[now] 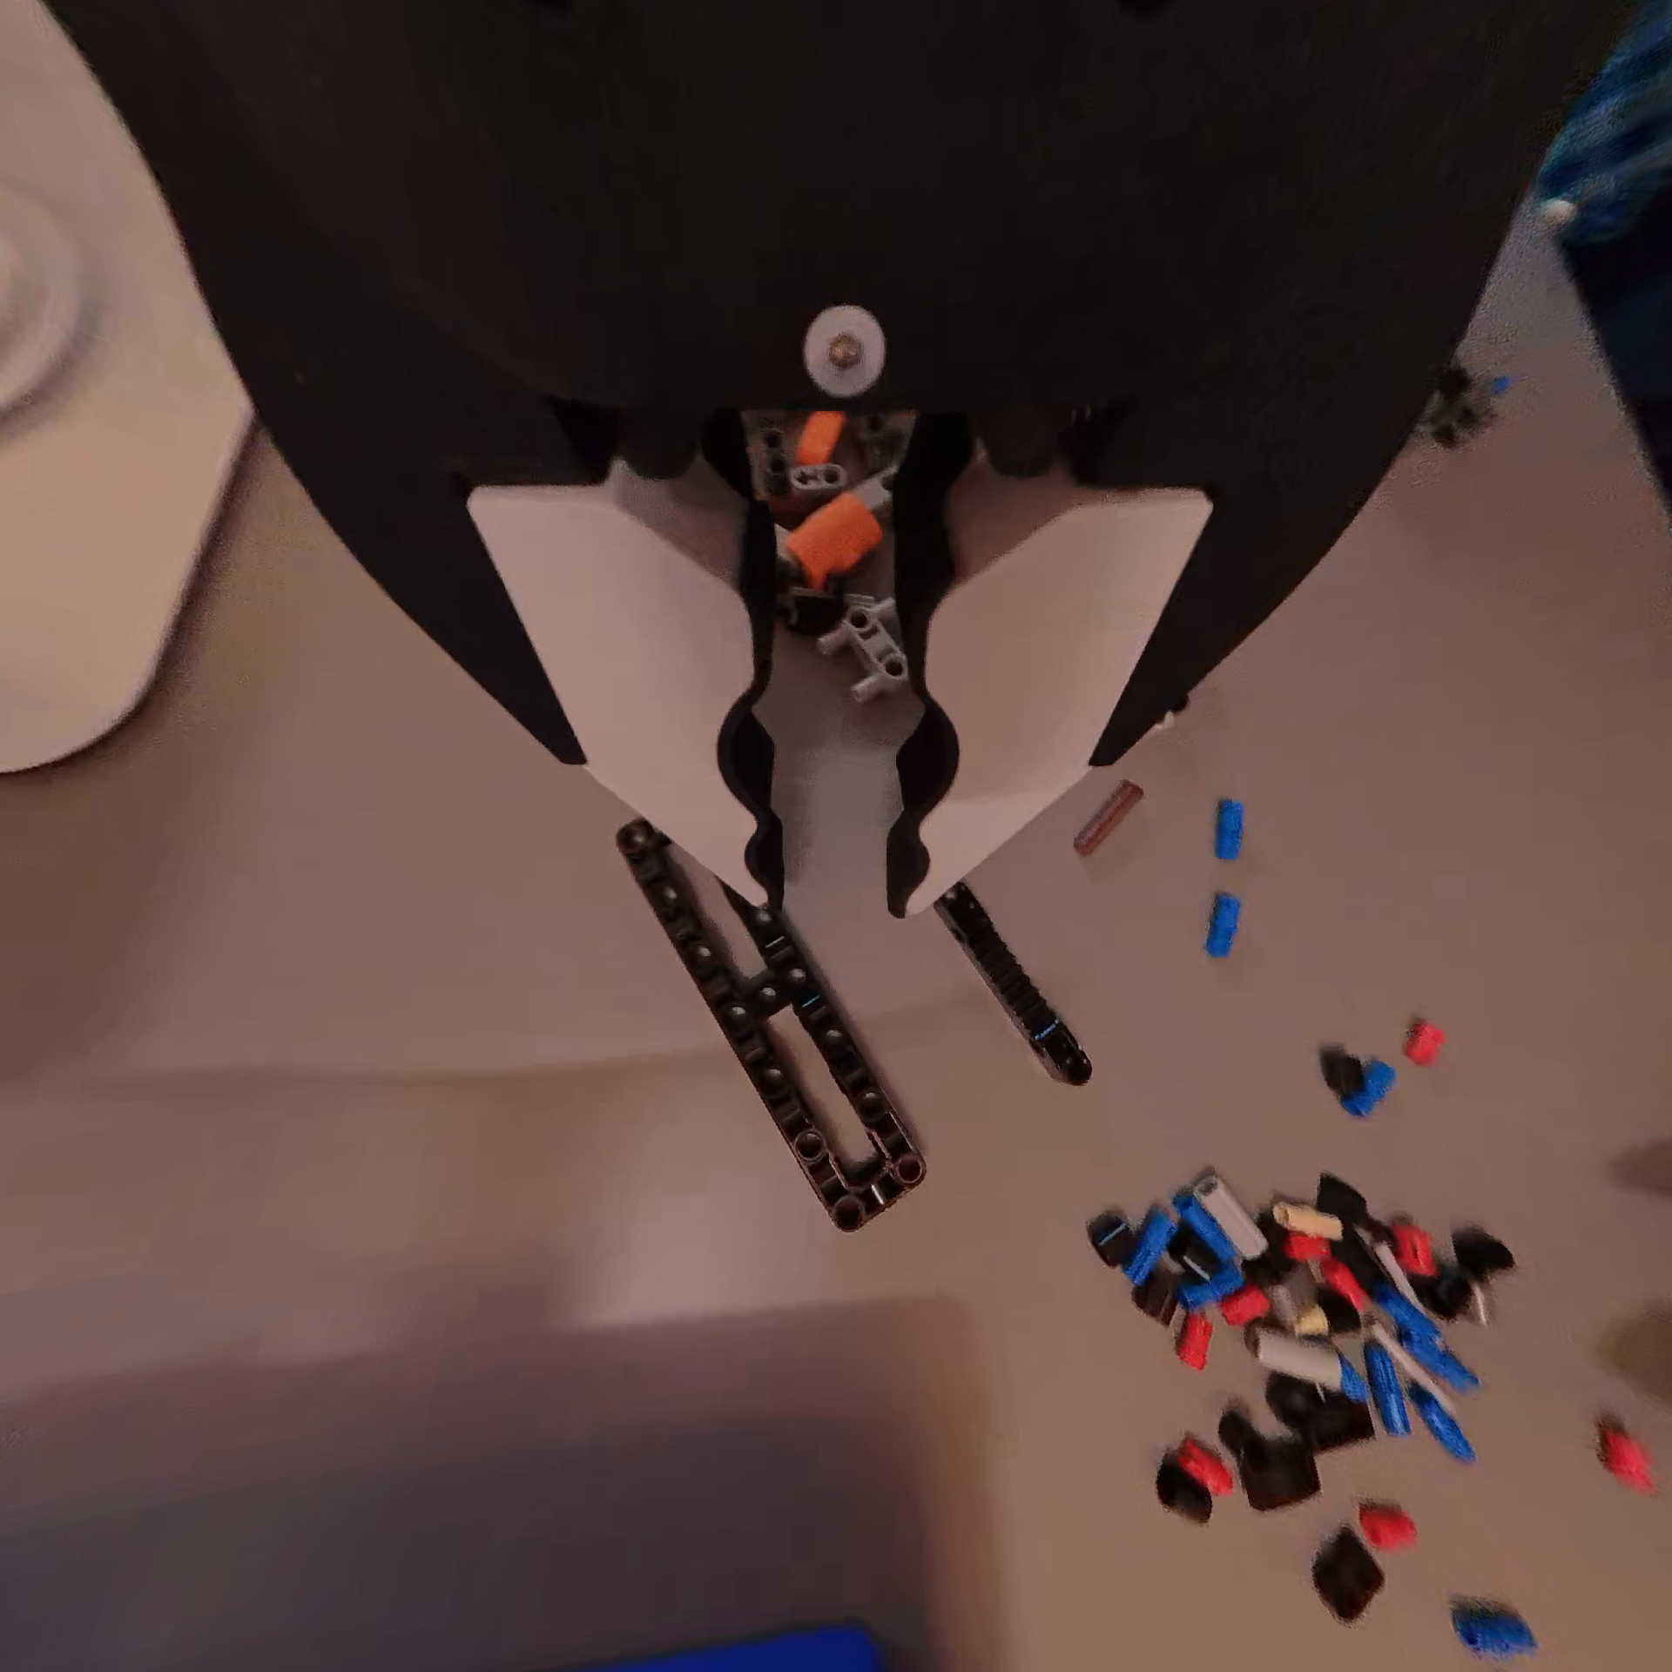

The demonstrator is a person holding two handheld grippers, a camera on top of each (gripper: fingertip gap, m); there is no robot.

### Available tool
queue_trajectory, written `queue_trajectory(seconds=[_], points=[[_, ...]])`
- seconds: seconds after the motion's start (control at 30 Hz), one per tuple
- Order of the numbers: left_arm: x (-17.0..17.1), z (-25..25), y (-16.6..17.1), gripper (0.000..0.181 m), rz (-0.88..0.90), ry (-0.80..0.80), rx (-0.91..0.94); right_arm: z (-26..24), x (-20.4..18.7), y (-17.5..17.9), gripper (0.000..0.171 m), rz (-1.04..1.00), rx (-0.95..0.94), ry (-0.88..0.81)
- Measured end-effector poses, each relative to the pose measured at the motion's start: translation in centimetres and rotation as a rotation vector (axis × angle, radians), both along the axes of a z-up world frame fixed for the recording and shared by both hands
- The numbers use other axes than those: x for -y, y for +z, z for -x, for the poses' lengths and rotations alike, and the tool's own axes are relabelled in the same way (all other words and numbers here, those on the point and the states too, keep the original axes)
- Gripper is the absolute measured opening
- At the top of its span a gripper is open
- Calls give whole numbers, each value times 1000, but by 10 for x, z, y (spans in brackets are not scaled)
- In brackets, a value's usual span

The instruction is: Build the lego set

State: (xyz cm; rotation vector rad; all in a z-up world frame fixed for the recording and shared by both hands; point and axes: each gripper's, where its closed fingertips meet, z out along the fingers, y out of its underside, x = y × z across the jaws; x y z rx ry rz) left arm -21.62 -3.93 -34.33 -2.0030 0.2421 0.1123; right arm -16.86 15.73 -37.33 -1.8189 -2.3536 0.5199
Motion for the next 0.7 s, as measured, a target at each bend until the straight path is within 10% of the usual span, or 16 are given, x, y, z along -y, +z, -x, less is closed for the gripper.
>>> queue_trajectory(seconds=[0.43,0.7], points=[[5,3,4,39,-16,0,-16,40,-53,-13,3,-361,-85,316],[3,5,2,39,-17,1,-4,26,-46,-3,40,-59,-69,-116]])
